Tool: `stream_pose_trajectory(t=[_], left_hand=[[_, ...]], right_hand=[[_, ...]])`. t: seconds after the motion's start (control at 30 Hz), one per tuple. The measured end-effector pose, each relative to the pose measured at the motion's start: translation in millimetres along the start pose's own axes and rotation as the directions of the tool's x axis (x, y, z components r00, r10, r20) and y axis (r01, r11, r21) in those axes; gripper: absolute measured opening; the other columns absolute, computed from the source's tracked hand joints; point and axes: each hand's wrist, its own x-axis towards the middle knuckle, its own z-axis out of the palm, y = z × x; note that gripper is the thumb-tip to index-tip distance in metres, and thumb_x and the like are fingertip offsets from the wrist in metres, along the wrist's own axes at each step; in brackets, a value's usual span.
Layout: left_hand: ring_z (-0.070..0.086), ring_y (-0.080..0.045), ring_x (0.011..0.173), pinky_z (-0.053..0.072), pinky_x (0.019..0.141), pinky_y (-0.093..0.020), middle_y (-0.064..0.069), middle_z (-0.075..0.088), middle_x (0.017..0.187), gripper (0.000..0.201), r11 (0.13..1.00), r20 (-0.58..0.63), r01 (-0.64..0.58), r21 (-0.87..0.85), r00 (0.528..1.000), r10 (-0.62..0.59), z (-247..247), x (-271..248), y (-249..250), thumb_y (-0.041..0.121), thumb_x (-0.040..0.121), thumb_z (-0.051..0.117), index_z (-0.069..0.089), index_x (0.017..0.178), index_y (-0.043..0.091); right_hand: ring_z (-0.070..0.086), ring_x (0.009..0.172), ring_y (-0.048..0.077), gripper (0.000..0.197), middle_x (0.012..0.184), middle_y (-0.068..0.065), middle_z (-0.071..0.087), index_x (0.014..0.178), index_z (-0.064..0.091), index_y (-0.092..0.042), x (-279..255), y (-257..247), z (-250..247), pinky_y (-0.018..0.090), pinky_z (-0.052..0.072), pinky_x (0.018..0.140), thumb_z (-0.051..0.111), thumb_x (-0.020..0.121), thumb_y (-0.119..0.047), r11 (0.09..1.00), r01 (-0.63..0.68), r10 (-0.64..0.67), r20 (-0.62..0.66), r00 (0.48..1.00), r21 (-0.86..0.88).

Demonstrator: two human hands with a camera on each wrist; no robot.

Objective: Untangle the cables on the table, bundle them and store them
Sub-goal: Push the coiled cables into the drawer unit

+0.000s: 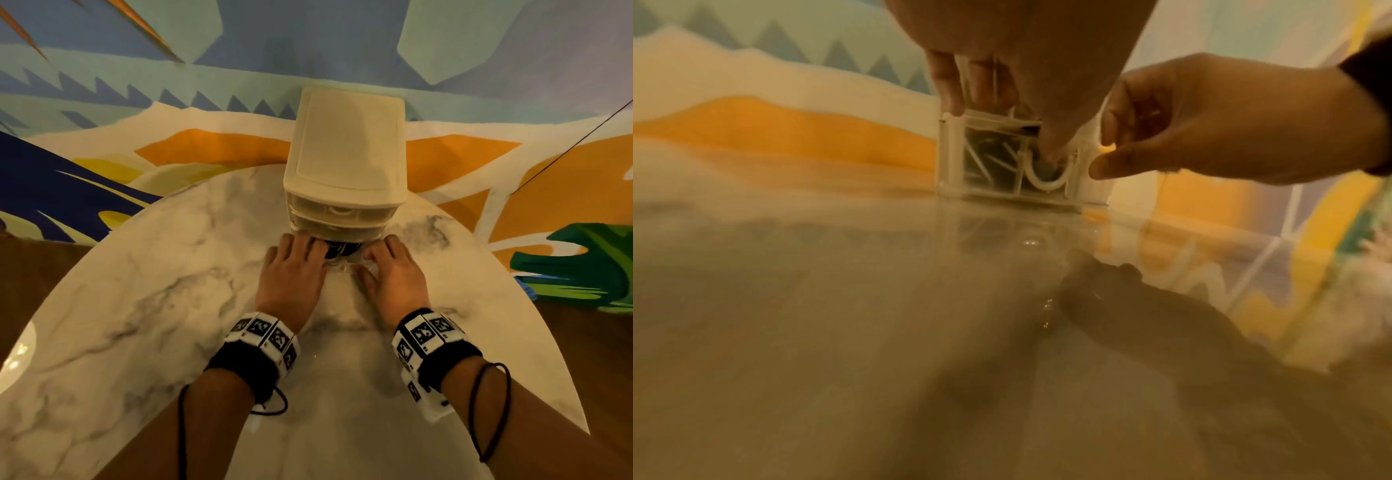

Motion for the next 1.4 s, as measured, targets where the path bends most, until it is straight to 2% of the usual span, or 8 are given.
stream_pose_trajectory(t=[0.1,0.23,0.4,0.63,0.8,0.97,1.1,1.4], left_hand=[[0.053,-0.033,0.087,0.048,0.069,-0.041,-0.014,0.056,0.101,0.029,0.989,0.005,0.132,-0.065,0.991,-0.132,3.9,-14.0,-4.6,0.020,0.075,0.071,0.058,0.098,0.007],[0.053,-0.032,0.099,0.048,0.078,-0.040,-0.011,0.055,0.116,0.042,0.987,0.066,0.129,-0.101,0.990,-0.122,5.7,-23.1,-2.8,0.020,0.076,0.064,0.055,0.115,0.009],[0.044,-0.027,0.114,0.047,0.089,-0.041,-0.009,0.054,0.126,0.052,0.993,0.084,0.079,-0.091,0.994,-0.071,5.7,-22.7,5.1,0.021,0.075,0.063,0.054,0.125,0.008],[0.043,-0.028,0.120,0.042,0.095,-0.040,-0.009,0.050,0.131,0.060,1.000,0.131,0.012,0.004,0.991,-0.013,1.3,-21.0,2.6,0.019,0.075,0.063,0.050,0.132,0.008],[0.047,-0.029,0.116,0.042,0.090,-0.040,-0.009,0.049,0.132,0.067,0.998,0.203,0.053,0.021,0.978,-0.056,-1.0,-20.2,9.4,0.024,0.072,0.061,0.046,0.134,0.006],[0.048,-0.028,0.112,0.041,0.090,-0.040,-0.007,0.043,0.135,0.068,0.998,0.253,0.057,0.015,0.966,-0.059,-5.4,-15.7,6.0,0.027,0.075,0.059,0.039,0.138,0.008],[0.046,-0.023,0.116,0.038,0.092,-0.037,-0.002,0.018,0.150,0.073,0.996,0.348,0.076,-0.042,0.936,-0.057,-8.1,-20.4,3.0,0.029,0.085,0.050,0.017,0.148,0.014],[0.039,-0.026,0.124,0.039,0.095,-0.039,-0.005,0.021,0.150,0.069,1.000,0.341,-0.006,0.011,0.940,0.002,-18.0,-21.4,-6.3,0.037,0.089,0.048,0.016,0.147,0.017]], right_hand=[[0.052,0.071,0.029,0.023,0.084,0.007,0.052,0.079,0.048,-0.013,12.5,1.0,4.8,0.030,0.035,0.055,0.070,0.078,-0.016,0.994,-0.100,0.100,0.009,0.995,0.047],[0.052,0.070,0.026,0.021,0.077,0.003,0.052,0.072,0.049,-0.015,0.8,-8.2,9.1,0.032,0.041,0.057,0.065,0.081,-0.024,0.989,-0.100,0.104,-0.034,0.994,0.110],[0.051,0.100,0.026,0.032,0.107,0.007,0.059,0.109,0.063,-0.015,2.8,-31.6,12.3,0.037,0.045,0.080,0.052,0.082,-0.030,0.997,0.075,-0.076,-0.023,0.997,-0.029],[0.056,0.104,0.030,0.036,0.114,0.010,0.062,0.124,0.060,-0.008,-10.4,-15.2,12.8,0.040,0.049,0.087,0.053,0.092,-0.023,0.990,0.142,-0.143,-0.012,0.990,-0.023],[0.051,0.107,0.025,0.025,0.114,0.006,0.063,0.103,0.070,-0.012,-8.0,-18.3,9.7,0.036,0.051,0.083,0.052,0.091,-0.024,0.971,0.230,-0.228,0.037,0.973,-0.063],[0.048,0.109,0.023,0.036,0.114,0.004,0.061,0.121,0.059,-0.015,-5.2,-22.4,2.4,0.032,0.052,0.076,0.064,0.086,-0.021,0.966,0.240,-0.232,0.085,0.969,-0.095],[0.047,0.115,0.024,0.049,0.123,0.004,0.058,0.133,0.050,-0.017,-12.6,-28.1,-2.0,0.032,0.053,0.077,0.063,0.088,-0.027,0.971,0.210,-0.192,0.147,0.970,-0.115],[0.058,0.102,0.030,0.033,0.116,0.008,0.060,0.121,0.058,-0.016,0.2,-34.3,-8.8,0.037,0.054,0.071,0.060,0.089,-0.023,0.992,0.114,-0.105,0.170,0.980,-0.044]])
